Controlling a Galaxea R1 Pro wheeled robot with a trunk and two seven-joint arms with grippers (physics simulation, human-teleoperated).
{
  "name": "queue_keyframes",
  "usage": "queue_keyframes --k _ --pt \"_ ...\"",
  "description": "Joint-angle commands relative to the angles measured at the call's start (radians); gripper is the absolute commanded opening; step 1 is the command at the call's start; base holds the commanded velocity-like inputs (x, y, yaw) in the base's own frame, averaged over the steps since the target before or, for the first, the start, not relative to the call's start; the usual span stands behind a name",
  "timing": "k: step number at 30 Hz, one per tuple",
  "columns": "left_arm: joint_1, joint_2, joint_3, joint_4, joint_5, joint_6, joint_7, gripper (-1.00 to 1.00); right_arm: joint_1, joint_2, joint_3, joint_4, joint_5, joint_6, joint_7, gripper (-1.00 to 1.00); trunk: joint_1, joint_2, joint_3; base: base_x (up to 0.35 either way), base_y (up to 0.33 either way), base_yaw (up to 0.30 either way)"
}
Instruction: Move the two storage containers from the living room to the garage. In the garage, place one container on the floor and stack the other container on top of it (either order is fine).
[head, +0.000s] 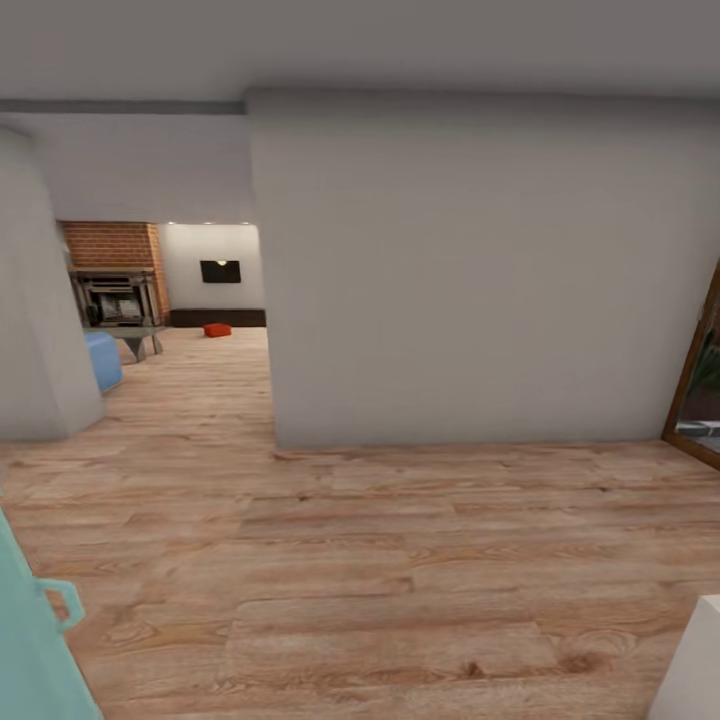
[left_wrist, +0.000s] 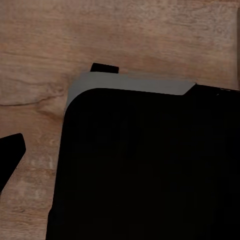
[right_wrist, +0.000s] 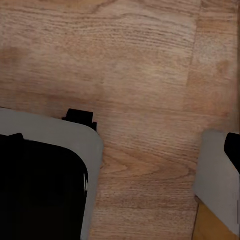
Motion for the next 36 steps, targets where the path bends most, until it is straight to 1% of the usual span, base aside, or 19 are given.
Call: queue_keyframes --k 1,6,9,13,14,15,20,29,36 --pt "0.0 -0.001 0.0 -0.001 0.007 -0.002 0.001 1.0 -0.001 0.0 0.01 0.003 -0.008 -0.005 -0.001 1.0 0.001 0.0 -0.001 0.323 0.0 0.0" --pt "0.0 -0.002 -0.001 -0.001 0.006 -0.003 0.001 1.0 -0.002 -0.001 0.014 0.003 -0.007 -0.004 0.002 1.0 0.001 0.0 -0.001 0.323 0.0 0.0" --pt "0.0 -0.002 -0.001 -0.001 0.006 -0.004 0.001 1.0 -0.002 -0.001 0.015 0.003 0.002 -0.004 0.002 1.0 0.001 0.0 -0.001 0.323 0.0 0.0" --pt "0.0 -0.002 -0.001 -0.001 0.006 -0.004 0.001 1.0 -0.001 0.001 0.014 0.003 0.033 -0.004 0.001 1.0 0.001 0.0 -0.001 0.323 0.0 0.0" --pt "0.0 -0.002 -0.001 -0.001 0.006 -0.005 0.001 1.0 -0.001 0.001 0.013 0.003 0.055 -0.004 0.0 1.0 0.001 0.0 -0.001 0.323 0.0 0.0" --pt "0.0 -0.002 -0.001 -0.001 0.006 -0.006 0.001 1.0 -0.001 0.0 0.013 0.003 0.068 -0.003 0.0 1.0 0.001 0.0 -0.001 0.323 0.0 0.0" --pt "0.0 -0.002 -0.001 -0.001 0.006 -0.006 0.001 1.0 -0.002 -0.001 0.014 0.003 0.076 -0.003 -0.001 1.0 0.001 0.0 -0.001 0.323 0.0 0.0" --pt "0.0 -0.002 -0.001 -0.001 0.005 -0.006 0.001 1.0 -0.002 0.003 0.013 0.003 0.076 -0.001 -0.001 1.0 0.001 0.0 -0.001 0.323 0.0 0.0" --pt "0.0 -0.002 -0.001 -0.001 0.005 -0.006 0.001 1.0 -0.001 0.004 0.006 0.003 0.074 -0.001 -0.001 1.0 0.001 0.0 -0.001 0.323 0.0 0.0"
